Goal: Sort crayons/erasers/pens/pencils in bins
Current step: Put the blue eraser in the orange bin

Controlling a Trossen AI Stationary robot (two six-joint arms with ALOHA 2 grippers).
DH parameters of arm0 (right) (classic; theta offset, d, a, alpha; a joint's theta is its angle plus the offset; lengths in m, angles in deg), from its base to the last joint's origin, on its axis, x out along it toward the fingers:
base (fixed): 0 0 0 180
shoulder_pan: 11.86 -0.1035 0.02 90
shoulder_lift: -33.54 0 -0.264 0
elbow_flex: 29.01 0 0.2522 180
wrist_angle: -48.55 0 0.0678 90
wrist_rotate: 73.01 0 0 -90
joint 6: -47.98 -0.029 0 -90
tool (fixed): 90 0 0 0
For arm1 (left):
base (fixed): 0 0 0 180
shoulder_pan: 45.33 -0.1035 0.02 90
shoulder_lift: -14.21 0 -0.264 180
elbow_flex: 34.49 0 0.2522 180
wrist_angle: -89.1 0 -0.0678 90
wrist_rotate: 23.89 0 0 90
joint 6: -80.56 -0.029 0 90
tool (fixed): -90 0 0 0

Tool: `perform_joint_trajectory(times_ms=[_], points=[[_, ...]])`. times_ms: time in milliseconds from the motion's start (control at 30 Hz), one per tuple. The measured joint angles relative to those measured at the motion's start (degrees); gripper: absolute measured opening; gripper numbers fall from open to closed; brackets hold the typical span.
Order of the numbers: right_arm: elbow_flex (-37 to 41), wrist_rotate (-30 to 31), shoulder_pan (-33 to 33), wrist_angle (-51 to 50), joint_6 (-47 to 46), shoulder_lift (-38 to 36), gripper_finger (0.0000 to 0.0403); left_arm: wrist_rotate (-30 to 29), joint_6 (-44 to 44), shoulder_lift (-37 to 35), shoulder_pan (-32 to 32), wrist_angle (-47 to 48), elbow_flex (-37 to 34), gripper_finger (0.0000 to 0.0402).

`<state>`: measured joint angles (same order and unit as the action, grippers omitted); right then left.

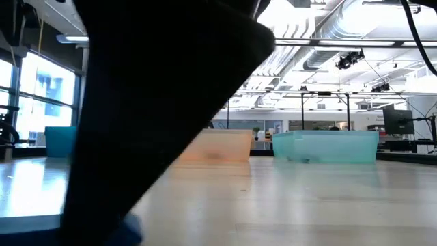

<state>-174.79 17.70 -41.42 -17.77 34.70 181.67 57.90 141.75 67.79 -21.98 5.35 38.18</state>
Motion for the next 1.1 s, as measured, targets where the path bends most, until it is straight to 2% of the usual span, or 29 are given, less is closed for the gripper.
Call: perform_joint_trajectory(times_ms=[367,733,1100], points=[[0.0,2.6,2.7,-3.1,-6.5,-2.7,0.0075,0.0,-1.7,-2.0,0.0,-0.1,0.0,0.0133],[-0.1,11.3,6.5,-5.4,-9.1,-6.7,0.0075,-0.2,-3.0,-2.0,0.0,-2.8,0.0,0.0133],[-0.2,21.4,14.3,-9.2,-7.4,-12.2,0.0075,-3.1,-5.9,-2.2,0.0,-3.6,0.0,0.0133]])
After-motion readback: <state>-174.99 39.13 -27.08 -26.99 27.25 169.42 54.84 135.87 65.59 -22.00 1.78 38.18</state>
